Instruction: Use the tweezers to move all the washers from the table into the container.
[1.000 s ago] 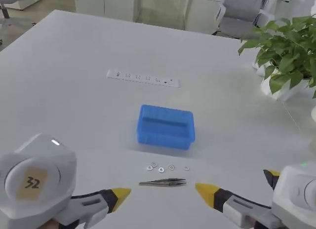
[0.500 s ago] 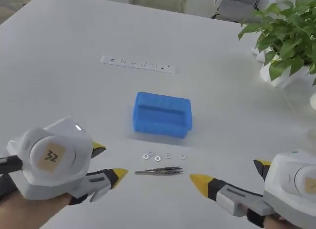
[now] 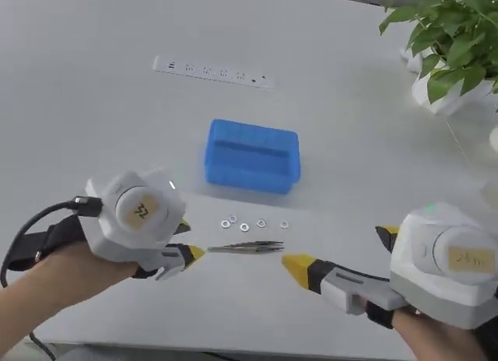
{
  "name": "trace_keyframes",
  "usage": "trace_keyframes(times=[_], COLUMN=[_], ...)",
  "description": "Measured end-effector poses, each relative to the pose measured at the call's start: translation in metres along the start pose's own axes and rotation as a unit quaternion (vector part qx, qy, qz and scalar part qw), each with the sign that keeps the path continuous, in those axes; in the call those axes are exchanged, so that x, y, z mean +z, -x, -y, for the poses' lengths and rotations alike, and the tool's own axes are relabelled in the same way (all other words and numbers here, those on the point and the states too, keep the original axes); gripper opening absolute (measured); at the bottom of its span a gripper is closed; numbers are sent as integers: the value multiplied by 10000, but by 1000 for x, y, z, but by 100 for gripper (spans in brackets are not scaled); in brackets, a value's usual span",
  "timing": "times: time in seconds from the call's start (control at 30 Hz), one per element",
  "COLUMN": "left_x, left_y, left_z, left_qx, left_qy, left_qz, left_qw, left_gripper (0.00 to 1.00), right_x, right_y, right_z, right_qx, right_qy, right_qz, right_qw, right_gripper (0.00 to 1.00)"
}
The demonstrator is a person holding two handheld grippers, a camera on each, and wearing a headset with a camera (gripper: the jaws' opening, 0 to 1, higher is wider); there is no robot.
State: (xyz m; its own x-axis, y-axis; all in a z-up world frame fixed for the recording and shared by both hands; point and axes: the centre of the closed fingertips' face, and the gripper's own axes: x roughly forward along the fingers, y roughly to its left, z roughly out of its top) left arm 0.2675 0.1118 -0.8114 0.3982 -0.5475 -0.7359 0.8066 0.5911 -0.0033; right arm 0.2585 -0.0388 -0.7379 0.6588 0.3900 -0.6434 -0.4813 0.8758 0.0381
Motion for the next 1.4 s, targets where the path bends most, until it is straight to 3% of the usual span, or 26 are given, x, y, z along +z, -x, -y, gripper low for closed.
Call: trace_keyframes(times=[0.23,0.4,0.57,0.77,0.93,1.1,1.23,1.4], left_x=[4,-1,-12,-14,-15,-12,-6,9], left_y=[-27,-44,-52,-56,-56,-51,-42,-25], left_z=[0,-4,0,2,9,12,15,18], left_qx=[-169,-248,-439,-476,-670,-692,-715,-674], left_qy=[-101,-8,-119,-312,-532,-708,-633,-797], left_qz=[0,-75,-287,-285,-303,-274,-302,-120], left_qw=[9998,9997,9986,9980,9959,9947,9950,9945], left_gripper=[10,5,4,1,0,0,0,0], right_x=[-10,-14,-16,-13,-11,-9,-8,-8], right_y=[4,7,7,5,3,1,-1,-2], right_z=[-5,-4,-2,-2,-6,-12,-16,-29], right_qx=[15,0,42,67,124,190,272,540], right_qy=[-42,-85,-145,-122,-32,96,119,162], right_qz=[-79,-103,-143,-154,-175,-196,-189,-234], right_qw=[10000,9999,9998,9998,9998,9996,9994,9981], right_gripper=[86,86,87,86,86,85,83,74])
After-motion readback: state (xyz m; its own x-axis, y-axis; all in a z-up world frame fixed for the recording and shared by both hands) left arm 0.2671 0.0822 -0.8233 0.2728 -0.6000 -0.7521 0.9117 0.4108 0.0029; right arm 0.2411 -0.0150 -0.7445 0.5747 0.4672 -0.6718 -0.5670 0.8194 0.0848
